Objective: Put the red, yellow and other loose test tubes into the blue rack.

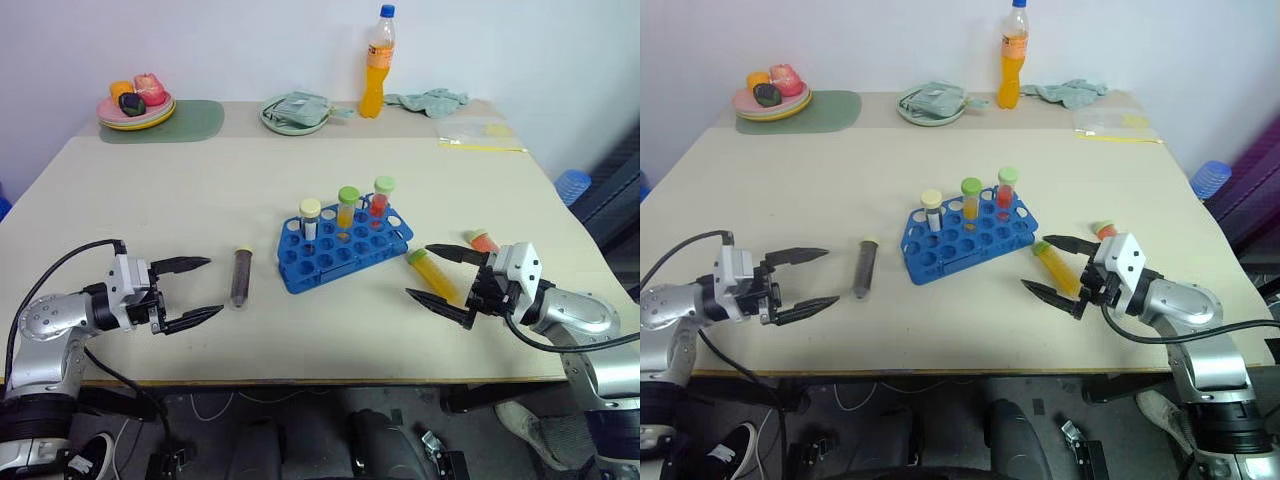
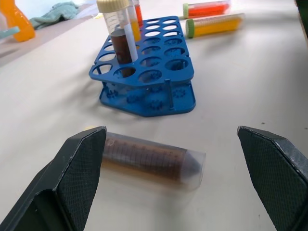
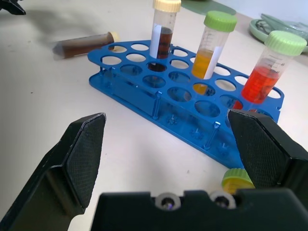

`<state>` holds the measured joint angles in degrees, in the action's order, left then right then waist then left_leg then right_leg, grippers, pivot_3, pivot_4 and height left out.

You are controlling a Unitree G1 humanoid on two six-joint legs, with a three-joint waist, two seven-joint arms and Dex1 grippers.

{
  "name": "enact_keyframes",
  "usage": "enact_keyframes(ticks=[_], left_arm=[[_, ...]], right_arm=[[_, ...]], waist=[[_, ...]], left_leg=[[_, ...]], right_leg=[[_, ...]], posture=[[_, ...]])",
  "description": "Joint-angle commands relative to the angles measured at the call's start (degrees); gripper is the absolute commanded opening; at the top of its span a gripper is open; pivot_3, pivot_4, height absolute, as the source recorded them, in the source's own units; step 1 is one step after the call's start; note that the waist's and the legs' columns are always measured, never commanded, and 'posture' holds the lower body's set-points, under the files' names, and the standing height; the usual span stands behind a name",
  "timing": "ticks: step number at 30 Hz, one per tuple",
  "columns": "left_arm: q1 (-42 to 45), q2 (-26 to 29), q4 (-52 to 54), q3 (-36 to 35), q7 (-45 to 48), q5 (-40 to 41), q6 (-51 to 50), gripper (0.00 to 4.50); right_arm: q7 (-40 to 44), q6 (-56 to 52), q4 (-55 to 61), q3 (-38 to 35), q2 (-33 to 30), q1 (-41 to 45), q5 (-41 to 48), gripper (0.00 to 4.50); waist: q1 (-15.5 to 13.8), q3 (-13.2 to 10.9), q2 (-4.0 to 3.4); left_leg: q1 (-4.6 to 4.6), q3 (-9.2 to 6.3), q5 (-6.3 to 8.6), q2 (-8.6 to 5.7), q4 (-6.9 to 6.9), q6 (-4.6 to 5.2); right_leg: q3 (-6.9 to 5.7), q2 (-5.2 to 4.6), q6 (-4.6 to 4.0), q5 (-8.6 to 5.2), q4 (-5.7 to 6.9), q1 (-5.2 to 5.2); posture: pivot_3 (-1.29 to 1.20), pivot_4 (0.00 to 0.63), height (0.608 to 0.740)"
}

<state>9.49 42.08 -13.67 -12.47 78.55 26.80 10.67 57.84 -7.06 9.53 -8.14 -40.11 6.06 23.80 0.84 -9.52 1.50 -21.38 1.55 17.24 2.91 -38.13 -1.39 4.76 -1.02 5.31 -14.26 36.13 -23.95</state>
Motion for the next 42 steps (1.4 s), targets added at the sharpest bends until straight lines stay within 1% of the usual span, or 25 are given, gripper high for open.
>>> enact_keyframes(ticks=[1,4,7,10,13,16,18,19,20,21,22,24,26,28,30,32,35,41,42], left_arm=[[1.8,-0.5,-0.7,-0.3,-0.1,0.1,1.7,4.47],[2.0,-1.2,-0.7,-0.1,0.0,0.3,1.8,4.47],[4.3,-0.9,-2.9,-0.1,0.8,0.7,0.8,4.47],[7.0,-1.4,-4.9,0.9,1.6,0.3,0.7,4.47],[8.2,-2.5,-3.7,1.9,1.6,0.4,-0.1,4.47],[8.6,-3.8,-0.5,3.0,-0.1,1.3,-3.2,4.47],[8.7,-5.5,1.7,3.8,-1.8,1.4,-5.0,4.47],[8.8,-6.1,2.9,4.2,-2.6,1.6,-6.2,4.47],[8.7,-6.3,4.1,4.6,-2.5,1.8,-7.2,4.47],[8.9,-6.2,5.3,4.8,-2.3,2.3,-8.6,4.47],[9.1,-6.3,6.7,5.2,-2.6,2.6,-10.0,4.47],[10.1,-6.5,8.3,5.9,-3.0,2.8,-11.6,4.47],[11.4,-6.6,8.9,6.2,-3.3,2.8,-12.6,4.47],[12.7,-6.8,9.5,6.8,-3.3,3.0,-13.5,4.47],[13.5,-7.2,9.7,7.4,-3.0,3.0,-14.0,4.47],[14.1,-7.9,9.5,7.9,-3.2,2.6,-14.1,4.47],[13.9,-8.5,9.3,7.9,-3.5,2.4,-13.7,4.47],[9.9,-9.9,12.7,8.6,-5.3,1.9,-12.3,4.47],[9.1,-10.0,13.5,8.7,-5.6,1.6,-12.0,4.47]], right_arm=[[0.3,1.4,-1.3,-0.5,0.1,1.4,0.0,4.50],[-0.4,2.1,-1.6,-0.7,0.5,1.9,-0.3,4.50],[-3.1,-0.5,0.3,-2.2,1.0,2.9,1.4,4.50],[-7.8,-2.7,1.0,-4.3,1.6,3.9,1.5,4.50],[-8.9,-7.3,1.4,-5.9,0.3,4.8,3.5,4.50],[-9.6,-10.8,1.4,-8.4,-1.3,5.0,5.3,4.50],[-12.4,-16.3,0.0,-9.4,-2.7,5.6,5.6,4.50],[-14.3,-17.2,-1.1,-9.3,-3.7,6.1,3.5,4.50],[-17.4,-19.8,-2.1,-9.1,-4.5,7.4,1.6,4.50],[-20.4,-25.3,-3.7,-8.6,-5.9,10.0,0.8,4.50],[-21.8,-28.8,-5.6,-8.3,-7.3,12.2,0.1,4.50],[-21.9,-32.7,-9.8,-7.2,-9.6,18.1,-0.4,4.50],[-20.6,-35.3,-15.4,-2.1,-12.3,25.5,-3.9,4.50],[-19.1,-38.1,-20.6,2.1,-13.4,32.6,-6.0,4.50],[-15.8,-39.6,-24.5,7.4,-14.2,37.7,-8.6,4.50],[-12.6,-40.6,-28.5,11.1,-14.6,41.4,-10.5,4.50],[-8.4,-46.4,-37.1,15.6,-13.7,48.1,-12.2,4.50],[2.9,-51.8,-50.6,30.8,-13.8,55.6,-21.5,4.50],[3.9,-52.1,-52.6,31.8,-13.2,56.8,-22.4,4.50]], waist=[[0.0,0.0,0.00],[0.0,0.0,0.00],[0.0,0.0,0.00],[0.0,0.0,0.00],[0.0,0.0,-0.01],[-0.1,0.0,0.00],[-0.1,0.0,0.00],[0.0,0.0,0.00],[0.0,0.0,0.00],[0.1,0.0,0.00],[0.4,0.0,-0.01],[0.4,0.0,-0.04],[0.7,0.0,-0.13],[0.9,0.0,-0.14],[1.3,0.0,-0.13],[1.5,0.0,-0.13],[1.5,0.0,-0.13],[1.6,0.0,-0.15],[1.7,0.0,-0.15]], left_leg=[[0.00,0.00,0.00,0.00,0.00,0.00],[0.00,0.00,0.00,0.00,0.00,0.00],[0.00,0.00,0.00,0.00,0.00,0.00],[-0.01,-0.01,0.00,0.00,0.00,0.00],[-0.02,0.01,0.00,-0.02,-0.01,0.00],[-0.04,0.00,0.00,-0.02,-0.01,0.00],[-0.05,0.00,0.00,-0.02,-0.01,0.00],[-0.04,0.00,0.00,-0.02,-0.01,0.00],[-0.04,0.00,0.00,-0.02,-0.01,0.00],[-0.03,0.00,0.00,-0.02,-0.02,0.00],[-0.03,0.00,0.00,-0.02,-0.02,0.00],[-0.03,0.02,0.00,-0.02,-0.02,0.00],[-0.01,0.01,0.00,-0.01,0.00,0.01],[-0.05,0.02,0.00,-0.01,0.03,0.01],[-0.05,0.02,0.00,-0.01,0.08,0.01],[-0.06,0.01,0.01,0.00,0.09,0.03],[-0.12,0.05,0.03,-0.01,0.07,0.06],[-0.15,0.09,0.03,-0.02,0.08,0.07],[-0.15,0.10,0.03,-0.02,0.08,0.08]], right_leg=[[0.00,0.00,0.00,0.00,0.00,0.00],[0.00,0.00,0.00,0.00,0.00,0.00],[0.00,0.01,0.01,0.01,0.01,0.00],[0.00,0.02,0.00,0.01,0.02,-0.01],[0.01,0.00,0.01,0.01,-0.01,0.00],[0.00,-0.01,0.03,0.02,0.00,0.00],[0.00,-0.01,0.03,0.02,0.00,0.00],[0.00,-0.02,0.03,0.02,-0.01,0.01],[0.01,-0.03,0.03,0.02,-0.01,0.01],[0.02,-0.02,0.02,0.02,0.00,0.01],[0.02,-0.01,0.01,0.02,0.01,0.00],[0.08,0.01,-0.03,0.04,0.02,-0.06],[0.09,0.05,-0.03,0.04,0.03,-0.07],[0.11,0.06,-0.04,0.04,0.02,-0.12],[0.11,0.07,-0.03,0.04,0.00,-0.14],[0.10,0.07,-0.01,0.05,-0.02,-0.14],[0.10,0.03,0.07,0.09,-0.03,-0.16],[0.10,0.00,0.02,0.07,-0.01,-0.24],[0.11,0.00,0.02,0.07,-0.01,-0.25]], posture=[[0.00,0.150,0.740],[0.00,0.150,0.740],[0.00,0.150,0.740],[0.00,0.150,0.740],[0.00,0.150,0.740],[0.00,0.150,0.740],[0.00,0.150,0.740],[0.00,0.150,0.740],[0.00,0.150,0.740],[0.00,0.150,0.740],[0.00,0.150,0.740],[0.00,0.150,0.740],[0.00,0.150,0.740],[0.00,0.150,0.740],[0.00,0.150,0.740],[0.00,0.150,0.740],[0.00,0.150,0.740],[0.00,0.150,0.740],[0.00,0.150,0.740]])
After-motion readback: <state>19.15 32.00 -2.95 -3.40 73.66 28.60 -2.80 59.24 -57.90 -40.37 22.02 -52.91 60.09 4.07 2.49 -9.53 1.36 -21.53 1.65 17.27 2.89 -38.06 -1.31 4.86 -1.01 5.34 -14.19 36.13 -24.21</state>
